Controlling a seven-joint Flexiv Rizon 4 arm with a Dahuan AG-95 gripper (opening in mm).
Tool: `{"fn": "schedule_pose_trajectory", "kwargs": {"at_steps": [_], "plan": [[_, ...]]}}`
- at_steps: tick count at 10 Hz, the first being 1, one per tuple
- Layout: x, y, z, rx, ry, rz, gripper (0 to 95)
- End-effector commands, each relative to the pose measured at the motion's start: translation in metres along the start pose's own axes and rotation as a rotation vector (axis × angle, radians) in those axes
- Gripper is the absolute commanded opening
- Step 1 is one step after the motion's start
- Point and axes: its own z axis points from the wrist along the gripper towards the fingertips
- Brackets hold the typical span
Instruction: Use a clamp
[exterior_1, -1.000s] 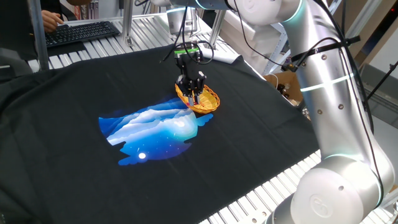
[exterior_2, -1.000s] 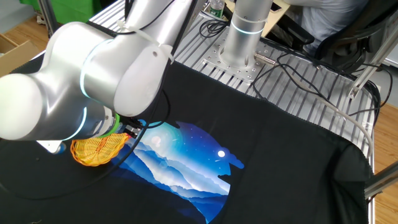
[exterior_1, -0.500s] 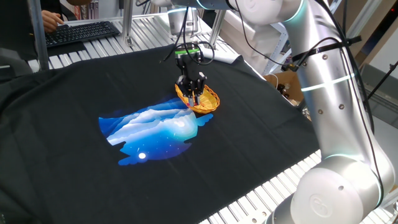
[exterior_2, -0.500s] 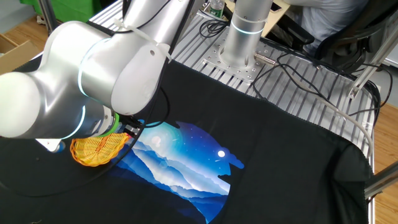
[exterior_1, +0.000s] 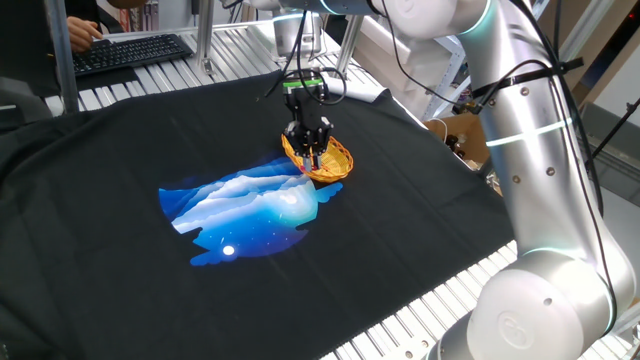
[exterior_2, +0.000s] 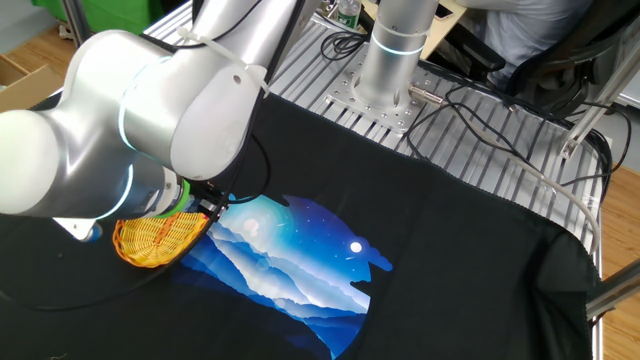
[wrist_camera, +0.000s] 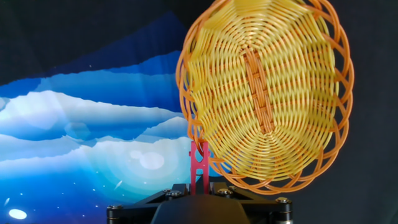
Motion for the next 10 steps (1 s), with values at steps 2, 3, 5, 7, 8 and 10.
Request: {"fn": "schedule_pose_trajectory", "kwargs": {"at_steps": [2, 3, 5, 7, 8, 10], "plan": [[-0.0007, 0.0003, -0.0002, -0.005, 0.001, 0.002, 0.0], [-0.0007, 0.0003, -0.0002, -0.006, 0.002, 0.004, 0.0], [-0.0006, 0.0005, -0.0003, -0.01, 0.007, 0.012, 19.0], [-0.0005, 0.0014, -0.0006, -0.009, 0.013, 0.033, 38.0], [-0.0004, 0.0022, -0.0009, -0.008, 0.014, 0.048, 57.0], [-0.0001, 0.0031, -0.0015, -0.008, 0.014, 0.064, 57.0]]}}
